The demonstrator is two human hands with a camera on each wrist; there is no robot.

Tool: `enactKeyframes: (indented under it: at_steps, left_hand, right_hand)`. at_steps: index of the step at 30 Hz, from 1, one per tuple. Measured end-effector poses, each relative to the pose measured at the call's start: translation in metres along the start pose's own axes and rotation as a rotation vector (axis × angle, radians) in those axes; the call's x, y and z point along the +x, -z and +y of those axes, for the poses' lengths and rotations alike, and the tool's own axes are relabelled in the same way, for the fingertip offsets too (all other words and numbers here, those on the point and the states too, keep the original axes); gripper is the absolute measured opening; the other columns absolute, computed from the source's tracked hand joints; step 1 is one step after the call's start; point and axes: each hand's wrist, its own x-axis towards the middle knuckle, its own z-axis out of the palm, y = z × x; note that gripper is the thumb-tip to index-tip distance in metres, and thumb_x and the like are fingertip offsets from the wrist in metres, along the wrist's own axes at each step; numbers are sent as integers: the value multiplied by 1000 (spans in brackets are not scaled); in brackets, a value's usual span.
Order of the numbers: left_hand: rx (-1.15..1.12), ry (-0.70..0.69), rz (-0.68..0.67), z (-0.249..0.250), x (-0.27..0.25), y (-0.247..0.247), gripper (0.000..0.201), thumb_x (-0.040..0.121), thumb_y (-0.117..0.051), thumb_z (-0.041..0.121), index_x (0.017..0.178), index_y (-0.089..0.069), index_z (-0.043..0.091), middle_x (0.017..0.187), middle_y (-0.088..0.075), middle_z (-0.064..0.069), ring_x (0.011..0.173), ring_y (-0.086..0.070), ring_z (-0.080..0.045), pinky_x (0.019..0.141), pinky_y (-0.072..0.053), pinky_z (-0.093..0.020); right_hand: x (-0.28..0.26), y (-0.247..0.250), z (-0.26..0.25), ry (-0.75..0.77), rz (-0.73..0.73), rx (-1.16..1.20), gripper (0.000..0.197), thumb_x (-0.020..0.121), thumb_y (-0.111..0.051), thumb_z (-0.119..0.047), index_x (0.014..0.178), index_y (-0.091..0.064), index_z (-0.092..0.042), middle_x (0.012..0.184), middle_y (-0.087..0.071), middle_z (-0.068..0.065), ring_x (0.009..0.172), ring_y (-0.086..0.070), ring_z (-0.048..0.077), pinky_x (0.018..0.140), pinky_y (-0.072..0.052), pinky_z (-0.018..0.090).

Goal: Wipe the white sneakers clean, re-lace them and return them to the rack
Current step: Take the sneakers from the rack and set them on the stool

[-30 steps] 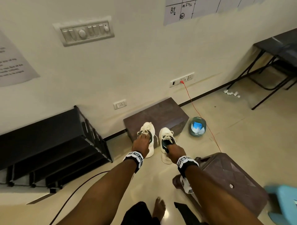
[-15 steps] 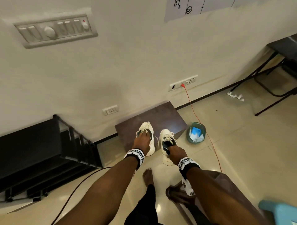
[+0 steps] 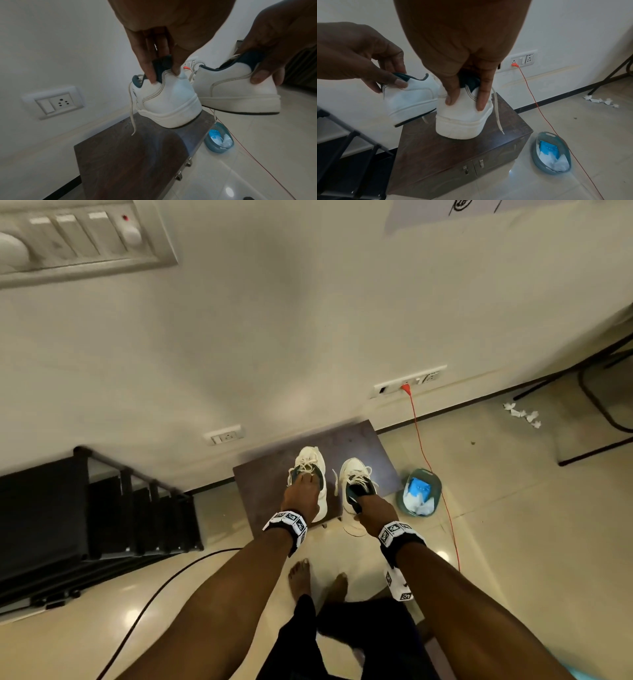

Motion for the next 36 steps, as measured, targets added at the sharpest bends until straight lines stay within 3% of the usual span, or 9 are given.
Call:
enactKeyframes:
  at_steps: [12,14,16,19,21,24,26,31,36]
  left_hand:
    - [-65,134,48,17,67,-40,54,92,-55,11,145,-42,4,148,-45,-15,137,-43,-35,91,-52,-42]
    - [-77,138,123,21,88,-63,56,81,-66,3,135,-52,-4,136,-54,-25,126,-53,-45,78,-57,-47]
    - [-84,152,123,24,106,-84,57,59,-80,-3,114,-65,-8,111,-65,-28,101,-66,-48,53,-58,-46]
    - [-111,184,166,26,129,-117,53,45,-86,3,95,-70,1,90,-68,-16,78,-68,-35,38,-48,-32]
    - [-83,173,246,31,140,-137,44,50,-84,2,90,-68,6,85,-65,-10,74,-65,-29,37,-43,-29]
    - [-104,191,402,38,149,-175,38,57,-76,-3,91,-65,8,88,-62,-9,77,-62,-28,36,-42,-28]
    - [-86,232,468,45,153,-199,26,67,-65,-2,90,-63,9,88,-60,-10,77,-60,-28,36,-40,-29]
    - [-89,321,520,54,157,-257,17,78,-50,3,88,-62,10,88,-58,-9,81,-53,-26,39,-32,-28]
    - [-178,392,670,60,167,-287,13,81,-57,5,90,-62,11,91,-57,-8,83,-50,-26,41,-44,-33]
  right_hand:
    - [94,4,20,238,-56,-136,25,96,-59,-18,119,-65,-8,118,-68,12,107,-65,33,89,-52,38]
    - [120,-5,34,290,-62,-195,27,95,-54,-11,121,-63,-9,120,-67,12,107,-65,34,87,-53,39]
    - [146,-18,46,330,-38,-217,31,94,-52,-6,124,-61,-9,121,-65,12,108,-64,35,85,-53,40]
    - [176,-37,61,398,-2,-239,37,94,-51,-4,131,-56,-7,125,-62,14,113,-61,35,84,-53,43]
    - [191,-54,72,427,52,-248,42,90,-61,-3,132,-58,-4,121,-65,17,108,-63,36,78,-57,43]
    - [207,-85,85,452,32,-238,60,64,-84,-1,122,-67,0,106,-71,18,92,-70,35,59,-59,38]
    - [212,-106,92,461,43,-232,64,54,-85,3,117,-69,2,104,-72,19,89,-71,35,54,-58,35]
    - [215,-154,112,469,51,-233,75,50,-78,9,124,-65,5,115,-70,21,99,-69,37,57,-59,37]
    - [220,-183,117,439,153,-106,78,55,-75,3,132,-59,2,119,-65,21,104,-66,36,71,-60,40]
